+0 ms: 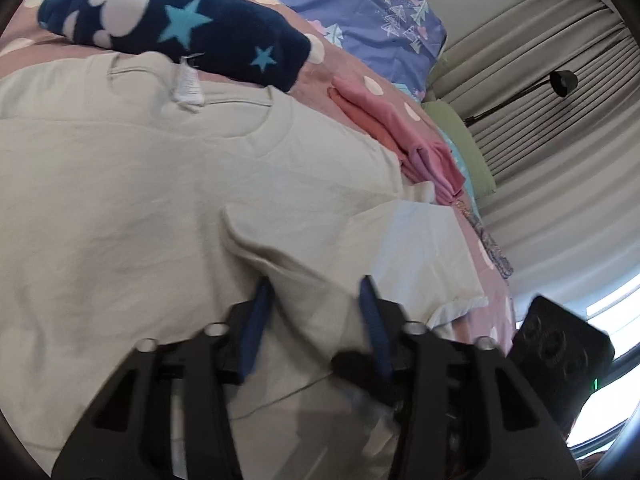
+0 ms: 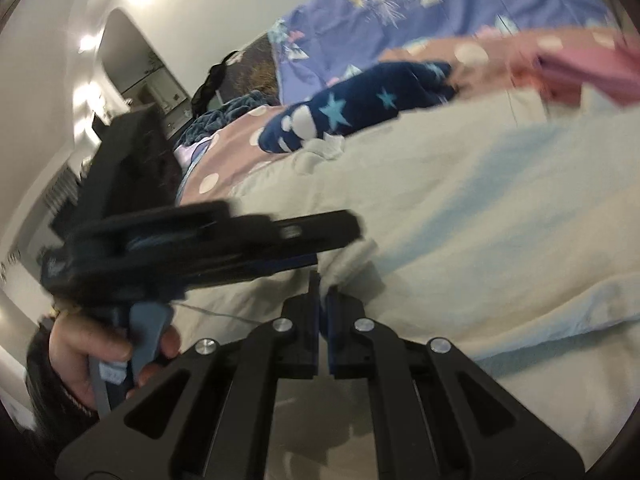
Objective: Fold small clothes
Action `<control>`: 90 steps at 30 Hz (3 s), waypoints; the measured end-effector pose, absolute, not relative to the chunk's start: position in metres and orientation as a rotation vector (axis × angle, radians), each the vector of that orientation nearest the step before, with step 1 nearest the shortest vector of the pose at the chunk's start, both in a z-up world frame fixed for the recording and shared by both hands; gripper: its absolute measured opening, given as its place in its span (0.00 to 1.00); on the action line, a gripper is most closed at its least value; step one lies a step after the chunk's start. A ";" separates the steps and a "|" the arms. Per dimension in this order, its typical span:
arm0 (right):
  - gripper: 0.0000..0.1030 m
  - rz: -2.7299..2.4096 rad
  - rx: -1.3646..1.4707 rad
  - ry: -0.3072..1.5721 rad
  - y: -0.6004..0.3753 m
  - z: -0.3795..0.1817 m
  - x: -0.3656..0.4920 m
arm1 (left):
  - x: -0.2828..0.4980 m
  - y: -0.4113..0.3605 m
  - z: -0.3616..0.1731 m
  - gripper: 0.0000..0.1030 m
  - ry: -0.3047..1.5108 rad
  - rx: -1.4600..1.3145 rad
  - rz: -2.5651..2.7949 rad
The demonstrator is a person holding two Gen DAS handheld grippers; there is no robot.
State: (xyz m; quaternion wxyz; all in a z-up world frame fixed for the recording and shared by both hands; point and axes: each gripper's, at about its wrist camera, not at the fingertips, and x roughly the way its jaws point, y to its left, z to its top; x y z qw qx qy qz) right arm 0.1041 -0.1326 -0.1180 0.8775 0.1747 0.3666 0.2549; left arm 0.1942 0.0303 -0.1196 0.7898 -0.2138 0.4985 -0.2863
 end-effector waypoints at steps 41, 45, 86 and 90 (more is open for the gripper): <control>0.02 0.252 0.555 0.826 -0.230 -0.147 0.097 | 0.157 0.183 -0.009 0.04 0.711 -0.309 -0.341; 0.02 0.252 0.554 0.826 -0.231 -0.147 0.098 | 0.158 0.197 -0.030 0.04 0.738 -0.334 -0.320; 0.02 0.252 0.553 0.830 -0.231 -0.148 0.098 | 0.152 0.197 -0.114 0.42 0.945 -0.182 -0.105; 0.02 0.252 0.553 0.830 -0.231 -0.148 0.098 | 0.146 0.197 -0.113 0.42 0.951 -0.165 -0.091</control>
